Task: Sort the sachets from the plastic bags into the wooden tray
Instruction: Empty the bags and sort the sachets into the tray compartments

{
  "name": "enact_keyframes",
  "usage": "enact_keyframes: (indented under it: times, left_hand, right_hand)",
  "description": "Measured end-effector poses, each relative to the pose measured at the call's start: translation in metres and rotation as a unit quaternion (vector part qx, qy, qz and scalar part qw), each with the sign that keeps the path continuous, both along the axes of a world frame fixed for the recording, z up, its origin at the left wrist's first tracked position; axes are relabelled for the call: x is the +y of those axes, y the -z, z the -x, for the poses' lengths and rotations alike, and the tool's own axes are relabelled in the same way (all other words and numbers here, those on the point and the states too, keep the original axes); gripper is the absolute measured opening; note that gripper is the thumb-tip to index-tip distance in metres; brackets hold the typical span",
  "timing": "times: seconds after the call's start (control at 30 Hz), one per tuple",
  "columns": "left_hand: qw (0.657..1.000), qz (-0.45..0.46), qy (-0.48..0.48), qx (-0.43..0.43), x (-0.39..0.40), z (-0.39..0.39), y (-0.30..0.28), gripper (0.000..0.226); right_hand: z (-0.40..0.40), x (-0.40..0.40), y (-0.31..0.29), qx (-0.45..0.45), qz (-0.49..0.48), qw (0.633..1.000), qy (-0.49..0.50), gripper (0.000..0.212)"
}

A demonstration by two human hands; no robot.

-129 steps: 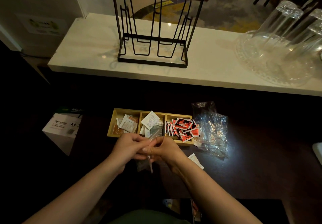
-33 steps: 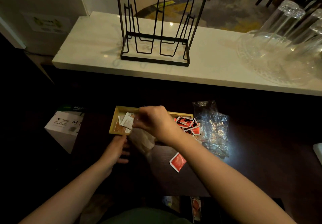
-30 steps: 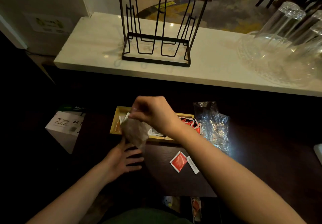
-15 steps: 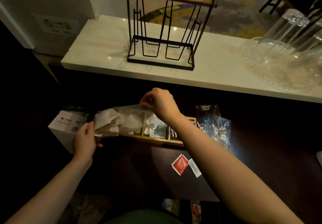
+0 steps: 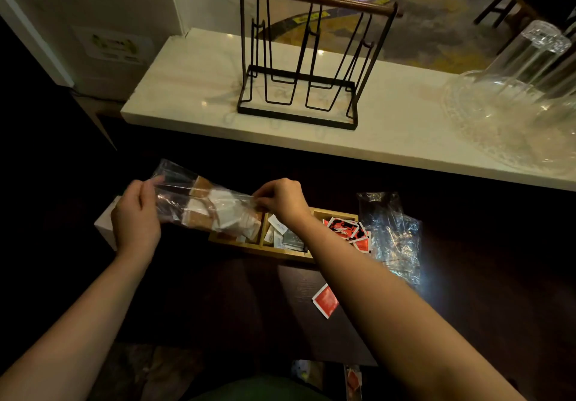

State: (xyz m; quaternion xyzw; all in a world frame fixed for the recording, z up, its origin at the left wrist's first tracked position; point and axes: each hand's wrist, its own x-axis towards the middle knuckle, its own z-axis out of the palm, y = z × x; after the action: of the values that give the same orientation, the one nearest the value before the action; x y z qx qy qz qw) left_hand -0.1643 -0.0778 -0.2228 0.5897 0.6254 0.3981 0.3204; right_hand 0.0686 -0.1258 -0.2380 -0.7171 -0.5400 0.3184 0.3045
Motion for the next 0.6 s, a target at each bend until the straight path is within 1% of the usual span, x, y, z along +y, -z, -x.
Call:
enact_keyframes:
  times: [0.13,0.3,0.47,0.6]
  left_hand:
    - [0.999,0.004,0.02,-0.037,-0.001,-0.008,-0.004,0.029]
    - [0.998,0.008,0.029,-0.061,0.001,-0.018,-0.008,0.023]
    - [0.996,0.03,0.028,-0.082,-0.001,-0.026,-0.018,0.027]
    - [0.991,0.019,0.038,-0.131,-0.004,-0.035,-0.026,0.026]
  right_hand:
    - [-0.002,0.001,0.011,0.011,0.022,1.0,0.008,0.014]
    - [-0.002,0.002,0.018,0.032,0.038,0.999,0.013,0.016]
    - [-0.001,0.001,0.025,0.017,0.038,0.999,0.008,0.018]
    - [-0.001,0.0,0.027,0.019,0.044,0.999,0.013,0.018]
